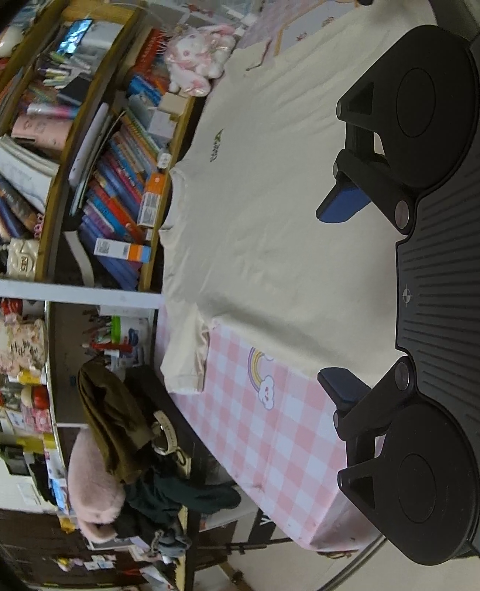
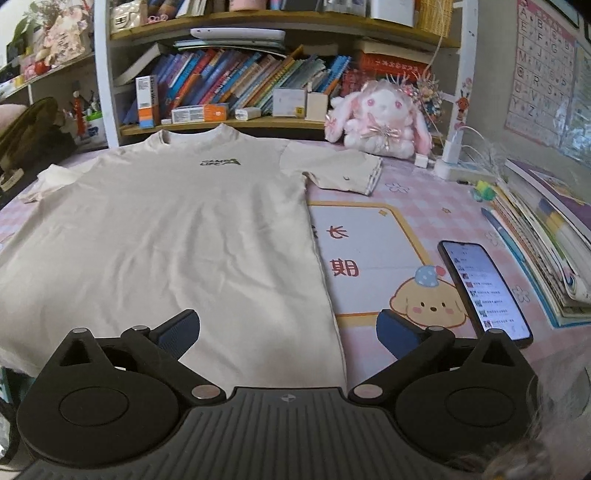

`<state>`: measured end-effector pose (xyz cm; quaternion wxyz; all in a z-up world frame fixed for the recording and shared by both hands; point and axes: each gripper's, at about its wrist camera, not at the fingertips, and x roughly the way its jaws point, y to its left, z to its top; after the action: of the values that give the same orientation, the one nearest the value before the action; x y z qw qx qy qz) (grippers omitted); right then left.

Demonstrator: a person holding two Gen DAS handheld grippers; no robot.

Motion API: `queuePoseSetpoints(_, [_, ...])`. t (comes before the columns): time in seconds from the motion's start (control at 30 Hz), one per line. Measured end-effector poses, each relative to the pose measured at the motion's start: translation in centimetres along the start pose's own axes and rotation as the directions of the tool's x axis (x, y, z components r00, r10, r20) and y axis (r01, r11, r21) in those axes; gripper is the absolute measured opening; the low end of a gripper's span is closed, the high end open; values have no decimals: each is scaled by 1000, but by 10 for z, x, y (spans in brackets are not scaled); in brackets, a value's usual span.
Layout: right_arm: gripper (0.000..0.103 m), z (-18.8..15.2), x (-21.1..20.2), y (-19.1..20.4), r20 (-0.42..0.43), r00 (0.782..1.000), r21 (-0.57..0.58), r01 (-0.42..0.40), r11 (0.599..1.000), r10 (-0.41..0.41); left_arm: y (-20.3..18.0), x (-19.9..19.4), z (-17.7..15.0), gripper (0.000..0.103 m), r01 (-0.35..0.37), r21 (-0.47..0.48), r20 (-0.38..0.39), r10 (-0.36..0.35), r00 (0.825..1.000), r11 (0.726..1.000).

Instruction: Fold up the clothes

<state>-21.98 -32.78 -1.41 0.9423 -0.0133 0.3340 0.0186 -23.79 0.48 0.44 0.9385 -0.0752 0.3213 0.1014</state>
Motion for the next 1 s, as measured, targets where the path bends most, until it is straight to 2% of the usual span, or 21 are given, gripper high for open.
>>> queuePoseSetpoints(0.13, [103,-1,-1,-2,8,1000,29,-15,999,15,-1,2,0,88,1,15,-9,-1,1000,1000])
queuePoseSetpoints(0.57, [103,1,4,18,-9,1000,54,-3,999,3,8,20,4,88,80,45,-34,-79,996,996])
queuePoseSetpoints(1.0, [103,18,25,98,-45,997,100,69,993,-64,56,75,41,89,189,134,-78,-180,981,973])
